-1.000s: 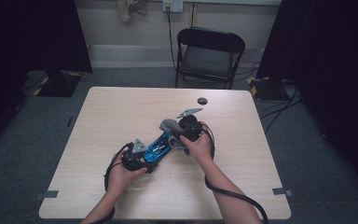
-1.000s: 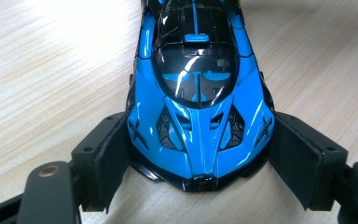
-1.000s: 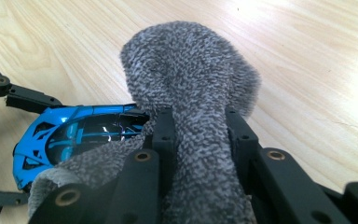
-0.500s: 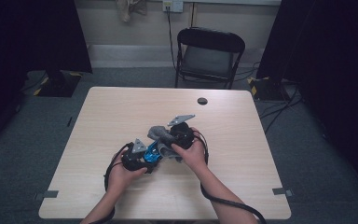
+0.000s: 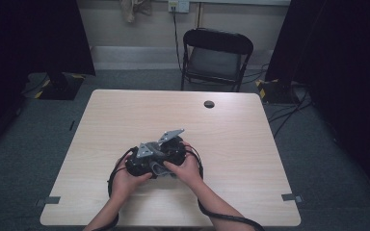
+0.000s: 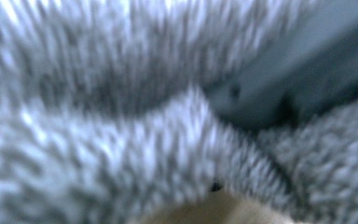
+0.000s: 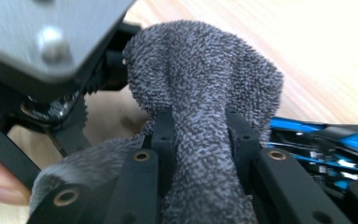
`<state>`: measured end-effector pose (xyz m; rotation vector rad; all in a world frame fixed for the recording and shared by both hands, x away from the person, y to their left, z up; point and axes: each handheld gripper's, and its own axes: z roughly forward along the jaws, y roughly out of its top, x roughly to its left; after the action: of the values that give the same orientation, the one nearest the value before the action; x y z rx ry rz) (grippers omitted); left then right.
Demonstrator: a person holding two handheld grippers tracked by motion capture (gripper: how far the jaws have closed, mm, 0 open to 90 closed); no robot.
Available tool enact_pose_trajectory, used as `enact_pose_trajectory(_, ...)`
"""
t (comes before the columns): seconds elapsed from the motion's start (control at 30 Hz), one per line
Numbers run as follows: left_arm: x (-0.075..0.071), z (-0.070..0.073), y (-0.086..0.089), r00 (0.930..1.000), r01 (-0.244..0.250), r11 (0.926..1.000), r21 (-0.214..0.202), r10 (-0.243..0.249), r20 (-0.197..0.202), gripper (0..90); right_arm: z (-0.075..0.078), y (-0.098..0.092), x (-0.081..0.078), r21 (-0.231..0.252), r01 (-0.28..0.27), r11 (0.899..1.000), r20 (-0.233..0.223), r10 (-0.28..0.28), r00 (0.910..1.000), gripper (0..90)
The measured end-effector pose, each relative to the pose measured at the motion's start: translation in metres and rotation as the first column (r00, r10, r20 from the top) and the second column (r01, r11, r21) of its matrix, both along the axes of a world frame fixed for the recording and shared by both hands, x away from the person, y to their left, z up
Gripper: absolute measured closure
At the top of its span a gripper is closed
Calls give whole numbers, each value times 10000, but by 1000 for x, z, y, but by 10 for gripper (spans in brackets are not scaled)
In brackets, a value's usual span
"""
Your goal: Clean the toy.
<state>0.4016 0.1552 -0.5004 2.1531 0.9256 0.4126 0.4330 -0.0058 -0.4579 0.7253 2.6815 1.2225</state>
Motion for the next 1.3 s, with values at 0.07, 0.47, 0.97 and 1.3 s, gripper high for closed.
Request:
enact_pose_trajectory(0.07,0,0,0,10000,-11,10000,14,11,14,231,-6,3,-1,-64,-172,9998,-98,171,9998,704)
enact_pose_trajectory(0.47,0,0,0,10000,-17,10000,-13,17,3,231,-8,3,0,-150,-353,9993,-17,353,9994,708)
enact_pose_trajectory(0.97,0,0,0,10000,-17,10000,-13,17,-4,231,-3,-6,11,-35,4,10000,-71,-4,10000,708)
enact_pose_trajectory(1.3,-3,1,10,10000,92,9983,-580,-90,33,715,0,-17,23,-697,469,9965,487,-436,9979,707)
